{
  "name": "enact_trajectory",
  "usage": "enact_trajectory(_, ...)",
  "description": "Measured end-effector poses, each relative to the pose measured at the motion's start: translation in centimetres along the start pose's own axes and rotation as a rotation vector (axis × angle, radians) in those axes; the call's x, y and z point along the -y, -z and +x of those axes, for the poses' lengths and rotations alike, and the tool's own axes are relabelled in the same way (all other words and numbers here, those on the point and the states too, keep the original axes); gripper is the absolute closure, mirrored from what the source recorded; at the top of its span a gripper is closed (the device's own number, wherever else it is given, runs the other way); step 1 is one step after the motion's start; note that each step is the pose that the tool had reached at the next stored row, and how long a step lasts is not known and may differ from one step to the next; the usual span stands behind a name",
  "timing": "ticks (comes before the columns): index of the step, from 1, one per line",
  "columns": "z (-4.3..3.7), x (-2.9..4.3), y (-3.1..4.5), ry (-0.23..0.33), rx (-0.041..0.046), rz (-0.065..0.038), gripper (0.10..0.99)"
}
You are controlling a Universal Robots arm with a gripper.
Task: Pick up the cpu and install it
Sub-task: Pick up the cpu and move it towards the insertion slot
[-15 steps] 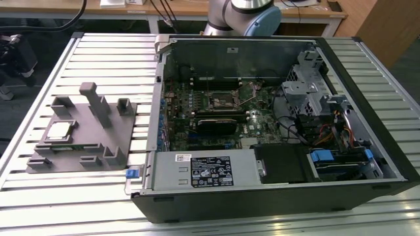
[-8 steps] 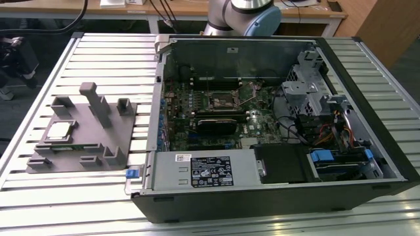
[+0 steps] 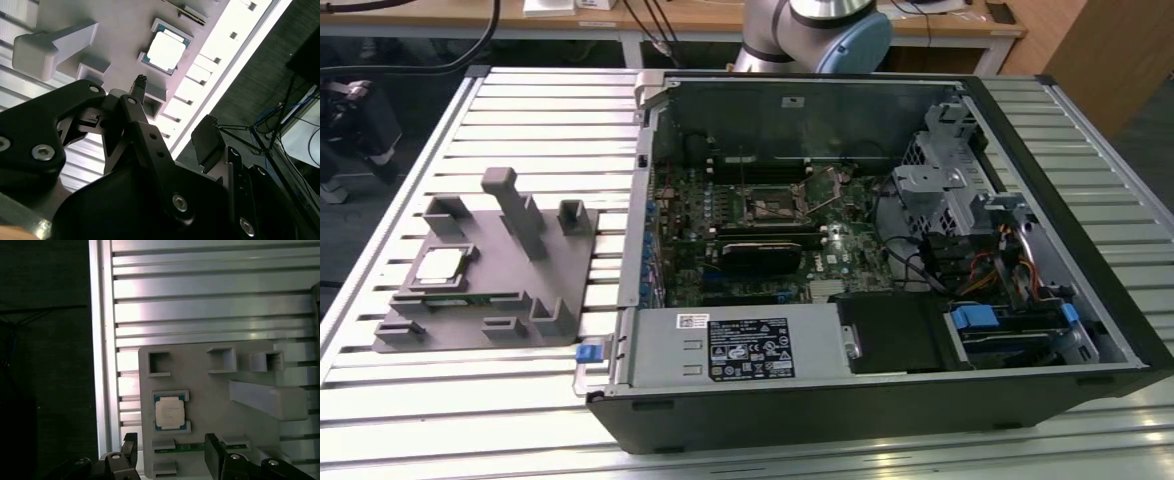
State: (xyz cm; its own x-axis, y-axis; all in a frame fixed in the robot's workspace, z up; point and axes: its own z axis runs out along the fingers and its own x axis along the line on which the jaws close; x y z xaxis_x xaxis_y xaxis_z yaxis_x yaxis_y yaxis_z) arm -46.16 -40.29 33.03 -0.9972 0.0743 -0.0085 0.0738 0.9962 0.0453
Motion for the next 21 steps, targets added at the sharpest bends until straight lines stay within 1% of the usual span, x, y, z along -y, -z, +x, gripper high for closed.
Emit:
enact_trajectory(5,0.0,0.01,-0.25,0.0,-0.0002,0.0,0.439)
enact_trajectory(14,0.0,0.02,-0.49,0.0,0.0001,0.0,0.439)
enact_trajectory(21,0.01,0.04,-0.91,0.001,-0.0001,0.0,0.439)
